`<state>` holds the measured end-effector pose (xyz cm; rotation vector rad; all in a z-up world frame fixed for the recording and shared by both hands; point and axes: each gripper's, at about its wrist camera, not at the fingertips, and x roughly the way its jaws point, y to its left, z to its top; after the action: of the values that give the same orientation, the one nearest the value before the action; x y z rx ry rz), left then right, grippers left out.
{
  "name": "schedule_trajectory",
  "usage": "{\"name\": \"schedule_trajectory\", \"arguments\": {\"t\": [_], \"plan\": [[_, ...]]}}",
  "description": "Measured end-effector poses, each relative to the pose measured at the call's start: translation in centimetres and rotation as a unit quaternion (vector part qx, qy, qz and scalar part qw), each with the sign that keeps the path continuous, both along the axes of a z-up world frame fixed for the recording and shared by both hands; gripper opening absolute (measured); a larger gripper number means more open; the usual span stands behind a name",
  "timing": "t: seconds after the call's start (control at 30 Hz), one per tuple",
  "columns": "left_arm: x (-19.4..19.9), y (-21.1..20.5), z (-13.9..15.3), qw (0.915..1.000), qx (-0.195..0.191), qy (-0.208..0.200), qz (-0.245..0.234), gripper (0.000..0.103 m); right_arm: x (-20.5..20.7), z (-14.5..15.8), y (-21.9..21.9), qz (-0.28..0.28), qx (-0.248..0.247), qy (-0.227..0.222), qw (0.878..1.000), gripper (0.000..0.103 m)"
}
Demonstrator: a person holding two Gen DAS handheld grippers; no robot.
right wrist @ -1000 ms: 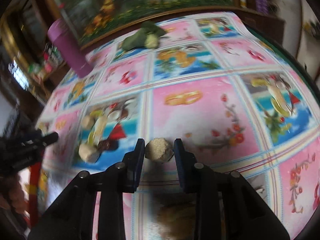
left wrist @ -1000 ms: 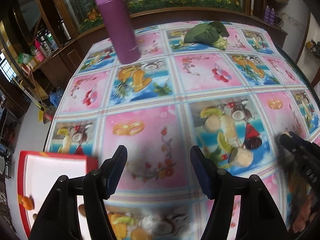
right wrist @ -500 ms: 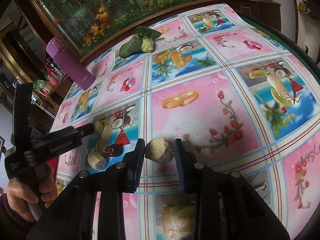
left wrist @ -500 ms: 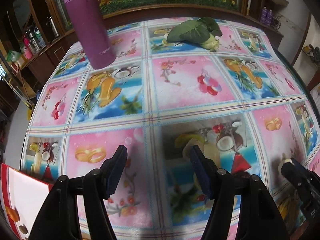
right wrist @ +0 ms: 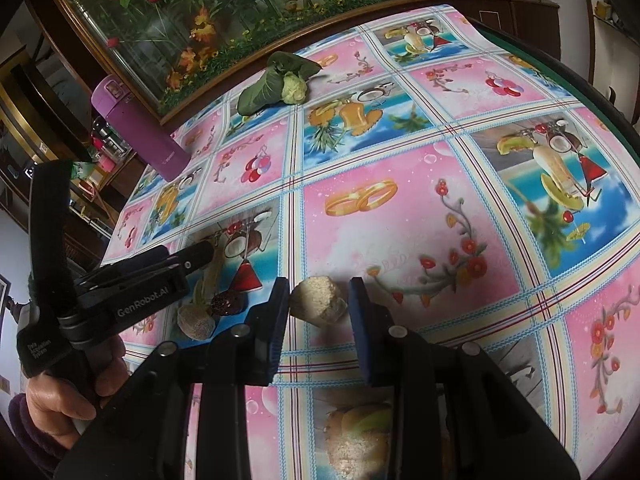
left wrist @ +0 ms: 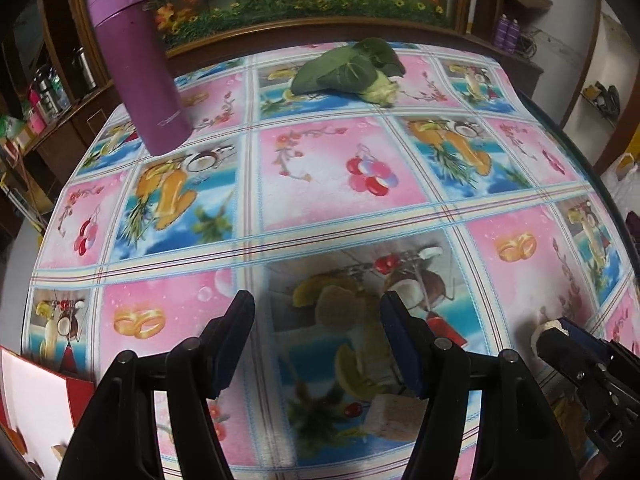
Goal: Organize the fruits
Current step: 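Close the left gripper on another beige cake piece, then carry both cake pieces over the tray and open both grippers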
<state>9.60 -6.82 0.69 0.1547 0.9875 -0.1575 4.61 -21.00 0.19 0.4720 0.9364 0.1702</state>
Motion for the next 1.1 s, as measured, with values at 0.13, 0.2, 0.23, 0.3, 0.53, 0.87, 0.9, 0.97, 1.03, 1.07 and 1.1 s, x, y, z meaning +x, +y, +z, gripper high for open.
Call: {"name": "schedule_trajectory", "arguments": {"t": [0.13,0.2,0.23,0.3,0.53,0.87,0.9,0.97,1.03,1.07,1.1], "plan": [[0.3,0.2,-0.8,0.9999,0.001,0.011,-0.001,0.059,0.0,0.0,0.1,0.003,0.002,0.003,1.000,0.032],[0.4,0.5,-0.8,0.9997,-0.018,0.014,-0.005,0.042,0.0,-0.1,0.2,0.005,0.001,0.004,1.000,0.032],[0.4,0.6,-0.8,0.9995,-0.026,0.017,-0.008,0.036,0.0,-0.2,0.3,0.006,0.001,0.004,1.000,0.032],[0.4,0.4,-0.7,0.9995,-0.025,0.015,-0.015,0.021,0.1,-0.3,0.6,0.010,-0.002,0.005,1.000,0.032],[-1.1,1.5,0.7,0.9994,-0.032,-0.009,-0.004,0.021,0.0,-0.2,1.4,0.019,-0.021,-0.008,1.000,0.032],[-8.0,6.1,4.2,0.9970,-0.024,-0.061,0.043,0.021,-0.5,0.7,2.0,0.021,-0.045,-0.048,0.998,0.032],[-9.0,6.5,4.2,0.9968,-0.021,-0.062,0.046,0.021,-0.5,0.8,2.1,0.021,-0.048,-0.053,0.997,0.032],[-10.7,7.2,4.2,0.9966,-0.026,-0.062,0.047,0.021,-0.8,1.0,2.4,0.020,-0.057,-0.063,0.996,0.032],[-12.6,8.3,4.2,0.9962,-0.035,-0.062,0.051,0.021,-1.2,1.2,2.9,0.019,-0.065,-0.071,0.995,0.032],[-13.4,8.8,4.2,0.9958,-0.039,-0.062,0.054,0.021,-1.5,1.3,3.3,0.019,-0.068,-0.073,0.995,0.032],[-14.1,9.3,4.3,0.9953,-0.043,-0.065,0.058,0.021,-1.9,1.4,4.0,0.023,-0.064,-0.075,0.995,0.032]]}}
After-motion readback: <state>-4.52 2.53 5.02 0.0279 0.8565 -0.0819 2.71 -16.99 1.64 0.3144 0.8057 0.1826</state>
